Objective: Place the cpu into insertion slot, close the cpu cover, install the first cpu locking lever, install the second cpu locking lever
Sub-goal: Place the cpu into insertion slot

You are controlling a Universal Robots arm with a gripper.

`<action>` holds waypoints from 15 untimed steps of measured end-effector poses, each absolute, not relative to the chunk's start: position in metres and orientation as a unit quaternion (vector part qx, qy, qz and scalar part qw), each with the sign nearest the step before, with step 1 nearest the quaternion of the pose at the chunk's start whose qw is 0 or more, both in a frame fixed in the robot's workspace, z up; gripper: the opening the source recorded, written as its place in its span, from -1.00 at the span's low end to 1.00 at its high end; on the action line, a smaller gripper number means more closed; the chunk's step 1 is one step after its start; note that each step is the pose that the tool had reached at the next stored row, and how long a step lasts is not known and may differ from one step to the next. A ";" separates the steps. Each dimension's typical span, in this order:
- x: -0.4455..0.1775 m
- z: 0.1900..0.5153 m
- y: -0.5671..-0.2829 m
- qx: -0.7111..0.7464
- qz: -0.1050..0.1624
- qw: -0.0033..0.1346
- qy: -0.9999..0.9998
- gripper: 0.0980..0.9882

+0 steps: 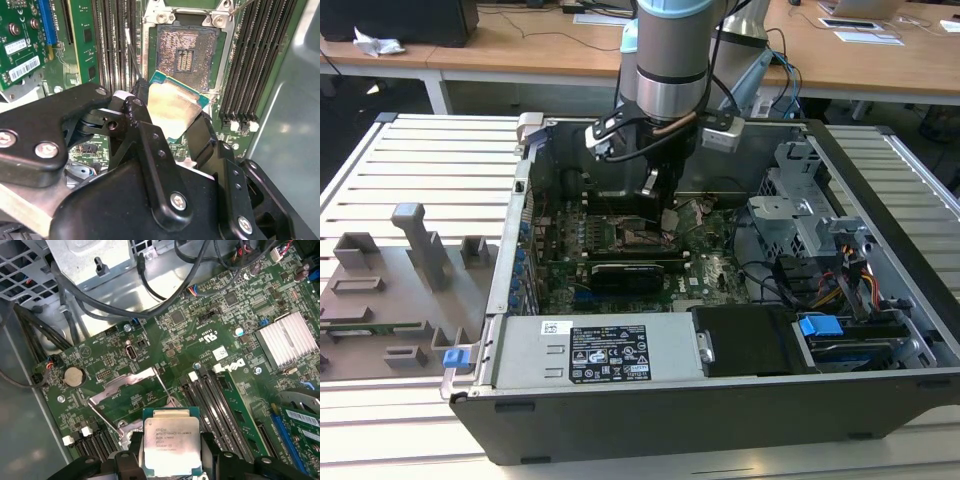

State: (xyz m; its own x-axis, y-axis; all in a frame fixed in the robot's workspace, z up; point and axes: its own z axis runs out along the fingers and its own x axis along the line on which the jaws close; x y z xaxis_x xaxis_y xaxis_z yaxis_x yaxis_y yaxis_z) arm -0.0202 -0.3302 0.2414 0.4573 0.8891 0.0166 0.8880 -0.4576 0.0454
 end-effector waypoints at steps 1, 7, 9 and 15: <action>-0.020 0.241 -0.330 0.855 0.019 0.015 0.518 0.00; -0.020 0.241 -0.330 0.851 0.019 0.015 0.525 0.00; -0.020 0.241 -0.330 0.834 0.019 0.014 0.552 0.00; -0.020 0.241 -0.330 0.793 0.020 0.013 0.608 0.00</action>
